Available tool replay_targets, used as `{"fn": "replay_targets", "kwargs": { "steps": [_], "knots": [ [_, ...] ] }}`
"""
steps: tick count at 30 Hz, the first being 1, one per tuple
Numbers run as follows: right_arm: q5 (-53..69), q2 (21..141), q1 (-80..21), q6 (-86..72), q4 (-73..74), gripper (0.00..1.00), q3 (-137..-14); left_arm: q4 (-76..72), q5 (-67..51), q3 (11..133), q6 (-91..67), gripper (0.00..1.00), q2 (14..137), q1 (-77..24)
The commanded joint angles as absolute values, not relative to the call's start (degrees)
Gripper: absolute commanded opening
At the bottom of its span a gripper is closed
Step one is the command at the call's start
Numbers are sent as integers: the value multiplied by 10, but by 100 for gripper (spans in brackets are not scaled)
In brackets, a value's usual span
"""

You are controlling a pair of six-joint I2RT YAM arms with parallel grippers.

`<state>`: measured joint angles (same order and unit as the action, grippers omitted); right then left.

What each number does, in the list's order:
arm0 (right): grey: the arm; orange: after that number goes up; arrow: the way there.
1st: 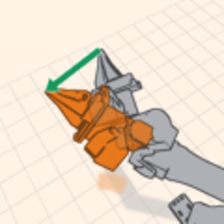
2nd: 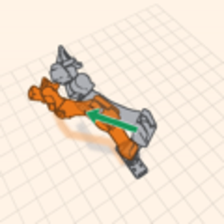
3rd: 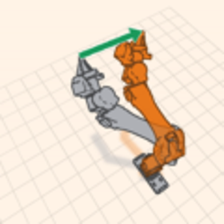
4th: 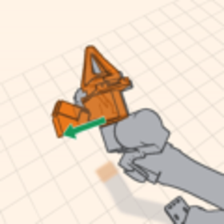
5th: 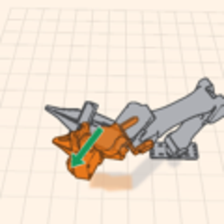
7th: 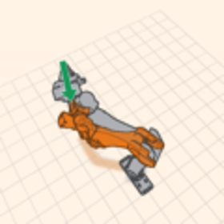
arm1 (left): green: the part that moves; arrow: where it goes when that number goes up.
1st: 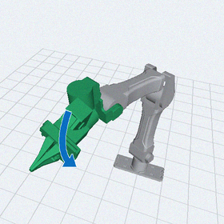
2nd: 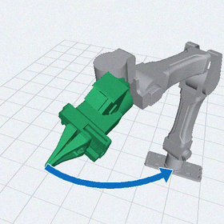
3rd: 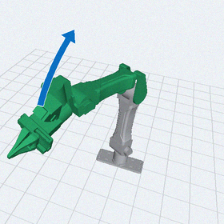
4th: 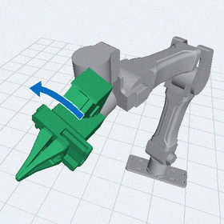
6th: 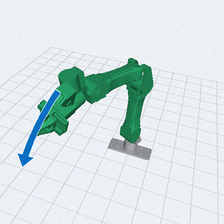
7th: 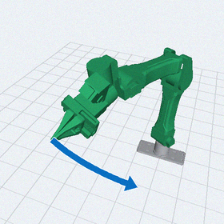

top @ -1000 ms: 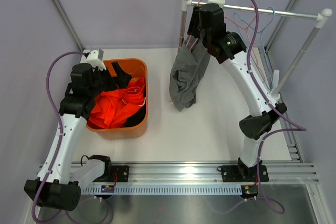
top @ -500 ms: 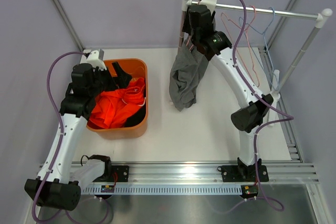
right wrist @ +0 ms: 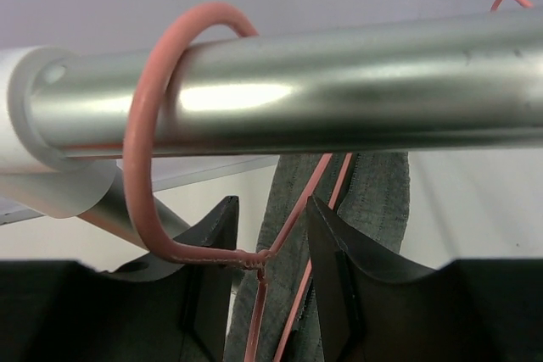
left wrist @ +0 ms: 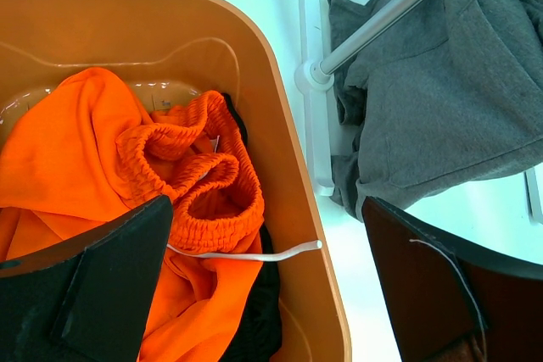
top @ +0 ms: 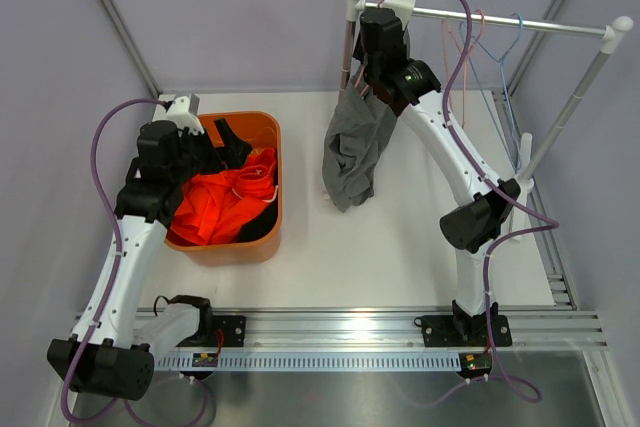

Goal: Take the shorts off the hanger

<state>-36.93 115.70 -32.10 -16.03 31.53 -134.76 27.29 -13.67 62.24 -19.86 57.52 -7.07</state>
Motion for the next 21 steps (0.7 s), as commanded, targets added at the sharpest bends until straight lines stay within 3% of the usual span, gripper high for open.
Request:
{"fn": "replay_targets", "kwargs": {
  "steps": [1, 15, 21],
  "knots": [
    [-390, 1150, -316, -160, 302, 45, -1351, 244, -154, 622, -191, 99, 581, -72],
    [-380, 1131, -304, -163, 308, 25, -1317, 243, -154, 621, -191, 99, 582, -72],
    [-383, 1112, -301, -137, 306, 5, -1316, 244, -154, 621, -190, 99, 582, -72]
  ]
}}
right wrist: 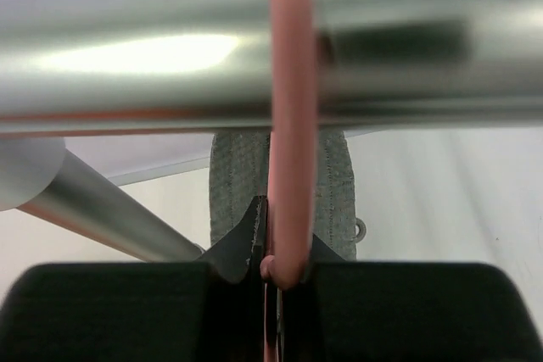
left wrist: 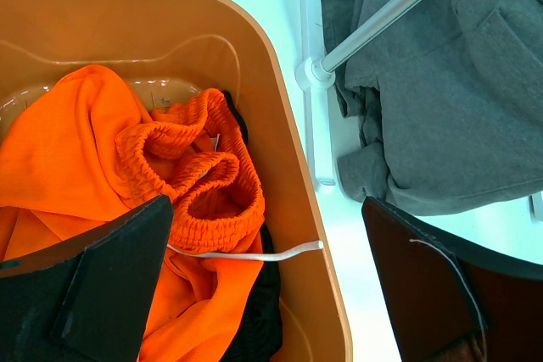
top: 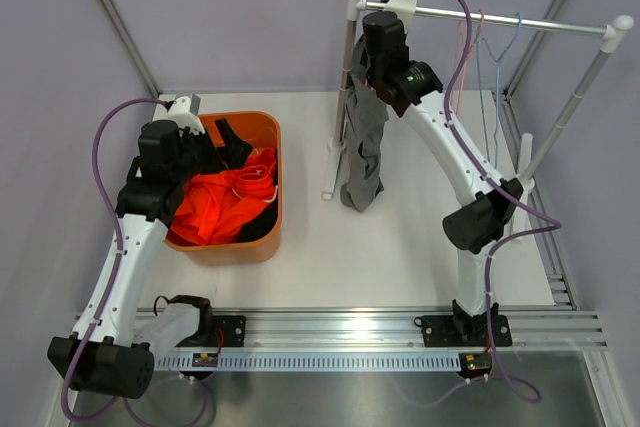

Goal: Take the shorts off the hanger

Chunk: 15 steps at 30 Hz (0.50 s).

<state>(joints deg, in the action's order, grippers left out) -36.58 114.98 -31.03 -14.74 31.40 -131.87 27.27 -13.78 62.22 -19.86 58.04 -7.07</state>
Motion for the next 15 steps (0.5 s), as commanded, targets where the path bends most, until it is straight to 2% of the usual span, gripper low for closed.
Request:
{"fn": "replay_targets", "kwargs": {
  "steps": [1, 2, 15],
  "knots": [
    [-385, 1107, -301, -132, 305, 3, -1317, 244, -154, 621, -190, 99, 580, -72],
    [-388, 1099, -302, -127, 301, 0, -1317, 244, -154, 621, -190, 99, 581, -72],
    [-375, 1042, -302, -84, 334, 0, -1374, 243, -156, 621, -189, 99, 581, -72]
  ]
}}
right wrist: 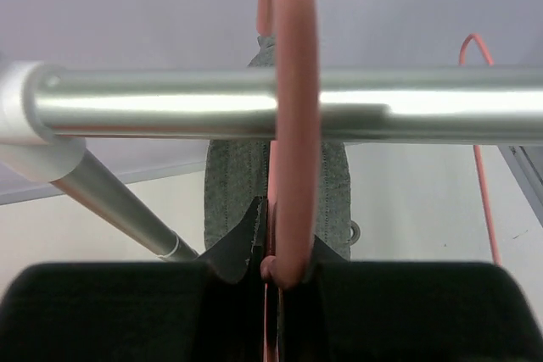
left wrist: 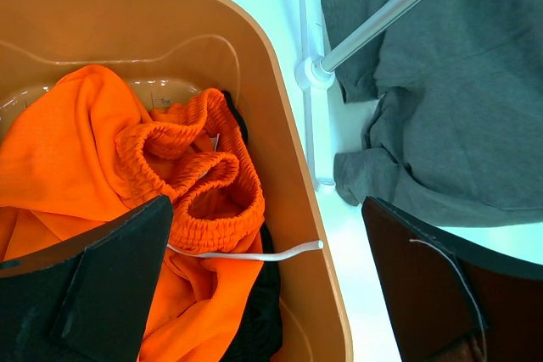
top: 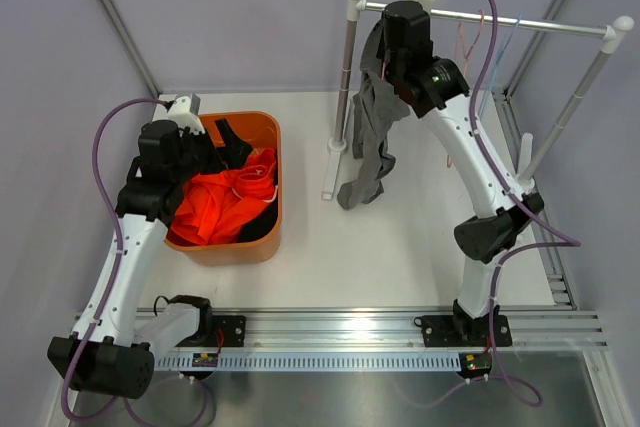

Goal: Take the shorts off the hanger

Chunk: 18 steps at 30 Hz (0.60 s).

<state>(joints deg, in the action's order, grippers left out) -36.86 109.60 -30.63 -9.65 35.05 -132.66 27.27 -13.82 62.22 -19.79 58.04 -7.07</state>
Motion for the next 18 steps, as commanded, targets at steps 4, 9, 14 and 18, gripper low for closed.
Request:
{"fn": "replay_targets", "kwargs": {
  "steps": [4, 9, 14, 18],
  "knots": [
    [-359, 1016, -301, -92, 361, 0, -1359, 239, -170, 622, -187, 99, 584, -72],
    [-330, 992, -301, -99, 431, 0, -1353, 207, -222, 612, -191, 99, 577, -72],
    [-277, 956, -301, -120, 528, 0, -1311, 191, -215, 606, -176, 99, 559, -104],
    [-226, 886, -302, -135, 534, 0, -1207, 197, -164, 615, -157, 99, 539, -169]
  ]
}}
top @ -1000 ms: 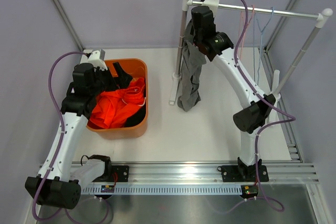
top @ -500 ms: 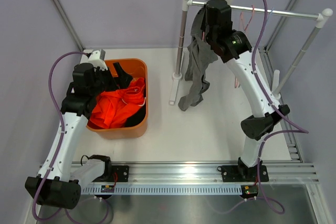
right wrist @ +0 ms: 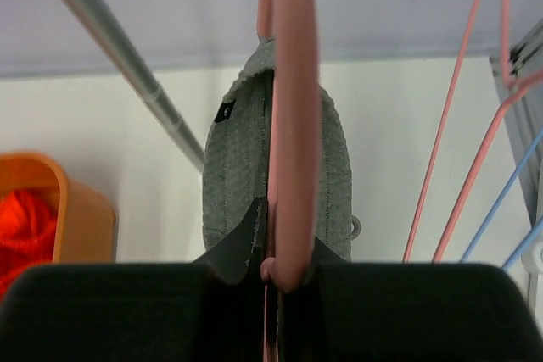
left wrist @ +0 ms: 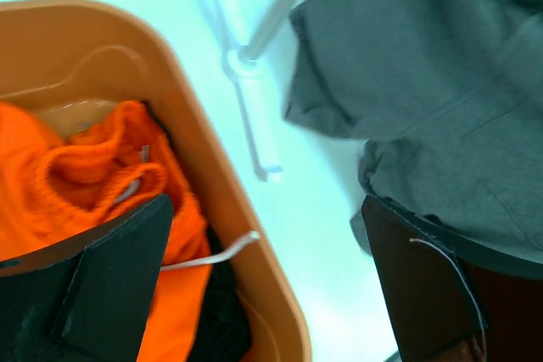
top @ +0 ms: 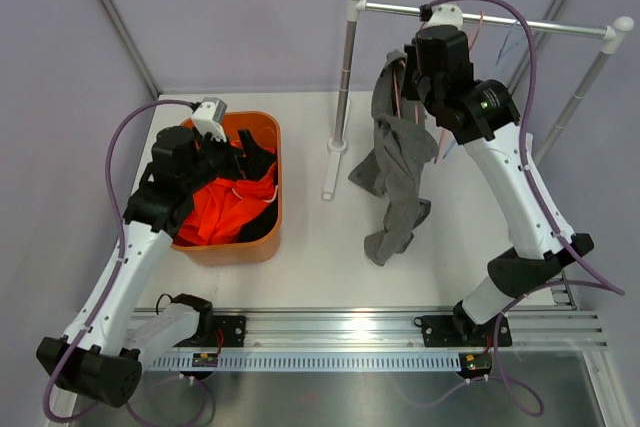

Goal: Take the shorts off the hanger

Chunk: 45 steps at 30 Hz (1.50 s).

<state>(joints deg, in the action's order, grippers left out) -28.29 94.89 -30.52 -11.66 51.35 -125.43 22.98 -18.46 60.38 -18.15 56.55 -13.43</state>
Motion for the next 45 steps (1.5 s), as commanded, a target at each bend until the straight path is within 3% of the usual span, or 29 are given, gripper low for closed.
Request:
{"fn": "replay_targets", "kwargs": {
  "steps": [1, 9, 15, 27, 31, 45],
  "knots": [
    [-210, 868, -306, -140, 527, 0, -1183, 200, -133, 620, -156, 99, 539, -207],
    [-172, 712, -345, -167, 521, 0, -1013, 199, 90, 678, -159, 99, 594, -423],
    [-165, 643, -414, -205, 513, 0, -933, 158, 189, 725, -170, 99, 691, -517],
    [-198, 630, -499, -239, 525, 0, -909, 119, 216, 793, -173, 97, 802, -555],
    [-205, 639, -512, -243, 525, 0, -916, 132, 221, 796, -179, 91, 816, -556],
    [-217, 658, -515, -241, 516, 0, -920, 145, 215, 775, -174, 93, 780, -565]
  ]
}}
